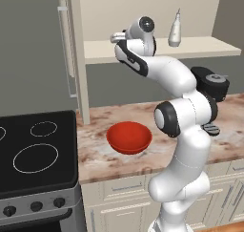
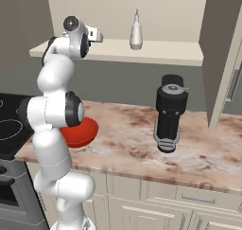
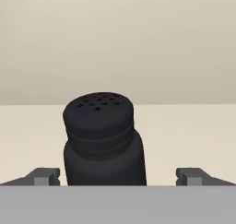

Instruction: Retrieve the bottle and the shaker from the cabinet and place them next to the mixing bowl on the counter. Then add garlic from the fridge to the mixing bowl.

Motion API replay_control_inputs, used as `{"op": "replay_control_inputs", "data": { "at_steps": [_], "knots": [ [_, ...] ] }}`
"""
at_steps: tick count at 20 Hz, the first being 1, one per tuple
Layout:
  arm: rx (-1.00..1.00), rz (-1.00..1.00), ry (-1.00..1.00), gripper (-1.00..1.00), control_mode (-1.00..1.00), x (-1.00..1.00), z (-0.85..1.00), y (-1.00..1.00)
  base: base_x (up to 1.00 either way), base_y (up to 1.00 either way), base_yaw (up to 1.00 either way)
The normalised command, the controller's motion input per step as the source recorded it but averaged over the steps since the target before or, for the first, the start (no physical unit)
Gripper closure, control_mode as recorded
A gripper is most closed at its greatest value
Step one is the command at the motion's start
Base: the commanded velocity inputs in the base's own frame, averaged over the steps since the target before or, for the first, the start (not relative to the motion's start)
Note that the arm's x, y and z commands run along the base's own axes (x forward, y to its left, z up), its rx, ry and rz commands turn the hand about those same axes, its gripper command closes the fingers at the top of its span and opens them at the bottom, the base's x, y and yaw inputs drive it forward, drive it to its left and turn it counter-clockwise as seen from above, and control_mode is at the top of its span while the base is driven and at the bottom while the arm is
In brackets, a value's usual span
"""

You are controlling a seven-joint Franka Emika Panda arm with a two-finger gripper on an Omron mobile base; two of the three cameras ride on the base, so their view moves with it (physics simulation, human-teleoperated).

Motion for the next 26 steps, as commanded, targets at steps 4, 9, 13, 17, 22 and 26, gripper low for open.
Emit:
{"op": "replay_control_inputs", "data": {
  "at_steps": [4, 9, 13, 17, 22, 26],
  "knots": [
    [0.00, 0.00, 0.00, -1.00, -1.00, 0.00, 0.00, 0.00, 0.00, 0.00, 0.00],
    [0.00, 0.00, -0.09, -1.00, -1.00, 0.05, -0.13, 0.00, 0.00, 0.00, 0.00],
    [0.00, 0.00, -0.01, -1.00, -1.00, 0.00, -0.04, 0.00, 0.00, 0.00, 0.00],
    [0.00, 0.00, 0.00, -1.00, -1.00, 0.00, 0.00, 0.00, 0.00, 0.00, 0.00],
    [0.00, 0.00, 0.00, 1.00, -1.00, 0.00, 0.00, 0.00, 0.00, 0.00, 0.00],
    [0.00, 0.00, 0.00, 1.00, -1.00, 0.00, 0.00, 0.00, 0.00, 0.00, 0.00]
  ]
}}
